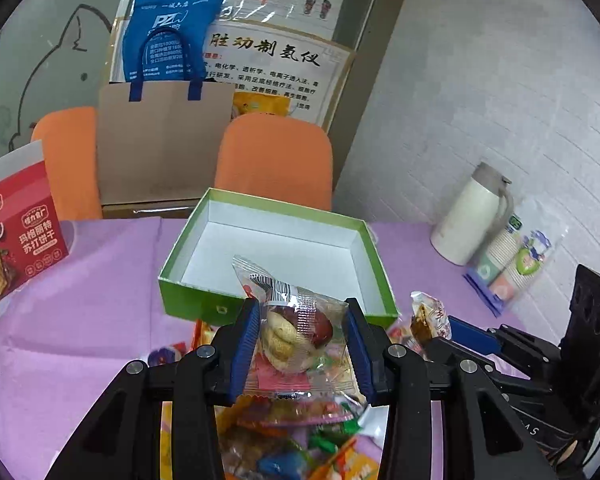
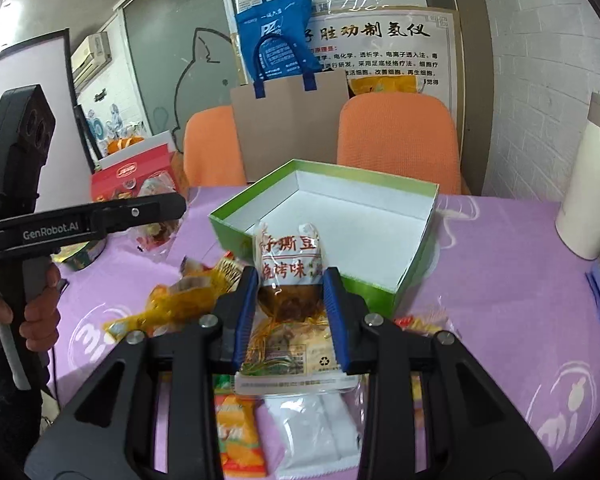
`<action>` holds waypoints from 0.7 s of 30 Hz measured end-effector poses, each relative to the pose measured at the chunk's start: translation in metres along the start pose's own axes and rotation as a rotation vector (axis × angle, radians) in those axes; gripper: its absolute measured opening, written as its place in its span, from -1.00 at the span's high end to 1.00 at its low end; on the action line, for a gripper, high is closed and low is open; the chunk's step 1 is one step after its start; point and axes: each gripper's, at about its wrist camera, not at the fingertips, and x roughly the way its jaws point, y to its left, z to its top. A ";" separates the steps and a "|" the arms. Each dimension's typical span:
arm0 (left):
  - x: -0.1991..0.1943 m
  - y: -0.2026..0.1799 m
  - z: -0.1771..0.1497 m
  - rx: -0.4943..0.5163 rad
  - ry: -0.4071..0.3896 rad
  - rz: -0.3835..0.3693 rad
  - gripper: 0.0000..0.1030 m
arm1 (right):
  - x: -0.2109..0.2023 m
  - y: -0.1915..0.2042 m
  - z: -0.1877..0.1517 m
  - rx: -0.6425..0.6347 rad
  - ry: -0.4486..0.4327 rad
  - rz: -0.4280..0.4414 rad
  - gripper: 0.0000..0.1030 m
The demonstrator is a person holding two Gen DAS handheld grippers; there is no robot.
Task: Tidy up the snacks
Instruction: 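Carry both packets into the green box and open both tools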
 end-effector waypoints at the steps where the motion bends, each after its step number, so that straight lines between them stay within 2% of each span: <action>1: 0.012 0.003 0.008 -0.015 0.005 0.009 0.17 | 0.009 -0.006 0.005 0.009 0.003 -0.007 0.31; 6: 0.066 0.019 0.033 -0.060 0.038 0.046 0.17 | 0.060 -0.034 0.026 0.060 0.033 -0.060 0.31; 10: 0.100 0.026 0.046 -0.063 0.047 0.075 0.17 | 0.089 -0.055 0.030 0.102 0.059 -0.088 0.31; 14: 0.131 0.034 0.044 -0.080 0.114 0.081 0.17 | 0.113 -0.069 0.030 0.129 0.104 -0.106 0.30; 16: 0.142 0.037 0.041 -0.083 0.131 0.073 0.09 | 0.123 -0.070 0.025 0.114 0.139 -0.108 0.26; 17: 0.146 0.038 0.038 -0.085 0.144 0.065 -0.24 | 0.127 -0.070 0.022 0.104 0.155 -0.102 0.23; 18: 0.149 0.039 0.035 -0.091 0.162 0.064 -0.74 | 0.128 -0.069 0.019 0.095 0.167 -0.096 0.13; 19: 0.151 0.040 0.031 -0.101 0.179 0.079 -0.90 | 0.130 -0.068 0.016 0.082 0.169 -0.099 -0.04; 21: 0.154 0.041 0.026 -0.103 0.182 0.116 -0.98 | 0.128 -0.061 0.013 0.025 0.160 -0.115 -0.15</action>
